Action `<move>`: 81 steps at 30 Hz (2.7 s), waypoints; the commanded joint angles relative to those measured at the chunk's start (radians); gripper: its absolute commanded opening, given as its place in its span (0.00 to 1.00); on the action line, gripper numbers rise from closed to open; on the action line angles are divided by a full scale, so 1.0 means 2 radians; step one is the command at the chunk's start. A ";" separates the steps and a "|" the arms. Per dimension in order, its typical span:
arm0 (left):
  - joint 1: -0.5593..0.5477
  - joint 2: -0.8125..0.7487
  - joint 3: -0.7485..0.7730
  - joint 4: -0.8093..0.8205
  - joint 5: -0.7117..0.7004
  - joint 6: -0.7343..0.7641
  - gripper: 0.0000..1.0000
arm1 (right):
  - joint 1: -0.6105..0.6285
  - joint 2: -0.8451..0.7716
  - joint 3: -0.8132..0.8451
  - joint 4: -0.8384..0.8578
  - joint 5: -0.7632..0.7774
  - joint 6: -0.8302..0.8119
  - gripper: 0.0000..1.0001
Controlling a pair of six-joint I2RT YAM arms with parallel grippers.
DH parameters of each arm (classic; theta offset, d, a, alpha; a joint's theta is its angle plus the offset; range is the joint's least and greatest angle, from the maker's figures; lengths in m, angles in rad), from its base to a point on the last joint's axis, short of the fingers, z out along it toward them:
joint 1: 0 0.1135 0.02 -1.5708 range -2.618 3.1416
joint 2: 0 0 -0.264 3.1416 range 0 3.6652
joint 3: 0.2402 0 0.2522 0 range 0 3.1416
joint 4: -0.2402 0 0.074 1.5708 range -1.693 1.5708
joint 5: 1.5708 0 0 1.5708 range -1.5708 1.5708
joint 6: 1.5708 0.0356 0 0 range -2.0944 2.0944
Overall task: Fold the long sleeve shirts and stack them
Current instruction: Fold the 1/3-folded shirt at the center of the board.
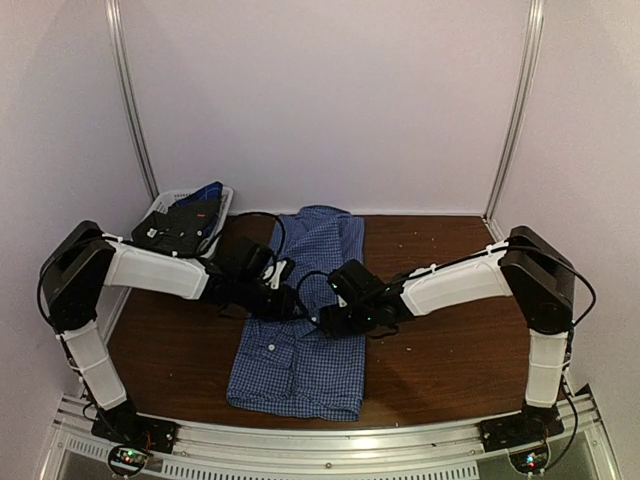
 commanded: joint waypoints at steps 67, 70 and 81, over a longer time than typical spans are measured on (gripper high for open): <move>-0.001 0.044 0.030 -0.014 0.007 0.015 0.28 | 0.014 -0.053 -0.010 -0.024 0.012 0.012 0.59; -0.001 0.042 0.029 -0.014 0.005 0.015 0.28 | 0.000 -0.056 -0.030 0.002 -0.022 0.027 0.53; -0.001 0.032 0.028 -0.011 0.004 0.014 0.28 | -0.008 -0.038 -0.050 0.037 -0.067 0.046 0.45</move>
